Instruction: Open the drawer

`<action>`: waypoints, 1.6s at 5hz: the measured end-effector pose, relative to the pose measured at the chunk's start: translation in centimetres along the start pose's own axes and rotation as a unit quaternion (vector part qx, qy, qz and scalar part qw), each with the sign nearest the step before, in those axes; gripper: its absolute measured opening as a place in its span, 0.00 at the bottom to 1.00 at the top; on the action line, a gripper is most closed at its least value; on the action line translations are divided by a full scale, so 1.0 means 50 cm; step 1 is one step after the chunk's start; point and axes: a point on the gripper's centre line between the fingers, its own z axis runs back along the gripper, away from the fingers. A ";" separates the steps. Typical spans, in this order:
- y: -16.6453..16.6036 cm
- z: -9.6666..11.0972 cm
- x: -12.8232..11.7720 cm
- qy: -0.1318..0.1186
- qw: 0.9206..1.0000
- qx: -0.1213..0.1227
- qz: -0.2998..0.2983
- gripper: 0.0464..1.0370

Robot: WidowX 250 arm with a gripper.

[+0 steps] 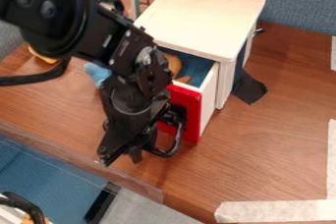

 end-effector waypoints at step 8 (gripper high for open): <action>0.078 0.045 -0.020 -0.022 0.997 0.005 -0.067 0.52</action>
